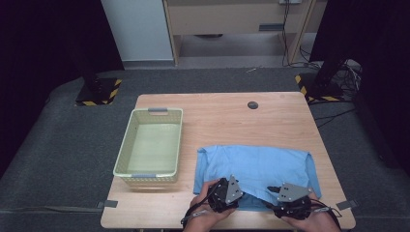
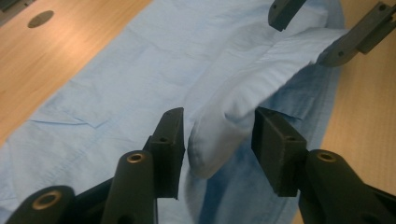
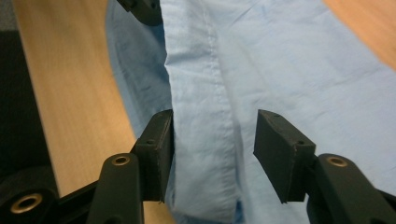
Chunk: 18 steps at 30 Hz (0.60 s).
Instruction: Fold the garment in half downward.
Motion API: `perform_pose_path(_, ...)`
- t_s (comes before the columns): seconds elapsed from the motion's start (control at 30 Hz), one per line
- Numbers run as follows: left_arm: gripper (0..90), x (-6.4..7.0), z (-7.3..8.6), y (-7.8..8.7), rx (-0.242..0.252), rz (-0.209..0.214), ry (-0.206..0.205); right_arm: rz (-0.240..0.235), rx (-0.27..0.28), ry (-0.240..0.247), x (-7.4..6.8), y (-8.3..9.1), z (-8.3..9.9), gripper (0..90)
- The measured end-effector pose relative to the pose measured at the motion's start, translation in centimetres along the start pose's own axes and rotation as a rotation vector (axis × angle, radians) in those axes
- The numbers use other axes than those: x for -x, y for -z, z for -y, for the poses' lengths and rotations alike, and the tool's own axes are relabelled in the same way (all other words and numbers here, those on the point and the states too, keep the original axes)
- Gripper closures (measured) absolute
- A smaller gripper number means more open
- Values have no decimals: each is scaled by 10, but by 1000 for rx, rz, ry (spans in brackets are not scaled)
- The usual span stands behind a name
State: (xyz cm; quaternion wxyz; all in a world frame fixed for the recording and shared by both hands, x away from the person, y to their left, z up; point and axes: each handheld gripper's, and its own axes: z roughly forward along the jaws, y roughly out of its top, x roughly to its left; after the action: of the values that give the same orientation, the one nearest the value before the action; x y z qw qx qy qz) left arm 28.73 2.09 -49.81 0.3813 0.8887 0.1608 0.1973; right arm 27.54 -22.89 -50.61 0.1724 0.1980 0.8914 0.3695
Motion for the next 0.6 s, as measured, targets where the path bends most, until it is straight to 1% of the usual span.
perform_pose_path(0.1,493,6,1,1,-8,10,8,-9,-28,3,-3,-1,3,460)
perform_pose_path(0.17,446,8,1,4,-2,13,28,-12,-33,2,-3,0,3,457)
perform_pose_path(0.27,383,9,1,8,19,21,82,-16,-17,-16,-2,3,2,445)
perform_pose_path(0.3,360,10,0,10,25,25,92,-19,-9,-24,-2,4,1,439)
perform_pose_path(0.37,345,11,-1,13,41,33,108,-27,3,-36,-2,7,0,420)
perform_pose_path(0.43,328,12,-3,17,57,35,120,-36,15,-48,-2,10,-1,403)
perform_pose_path(0.47,323,12,-3,17,57,35,120,-36,15,-48,-2,10,-1,403)
perform_pose_path(0.5,320,13,-5,19,66,35,121,-37,34,-68,0,12,-3,387)
perform_pose_path(0.53,320,13,-7,21,79,29,123,-37,34,-68,0,12,-3,387)
perform_pose_path(0.6,314,12,-9,23,92,18,132,-24,37,-83,2,12,-3,377)
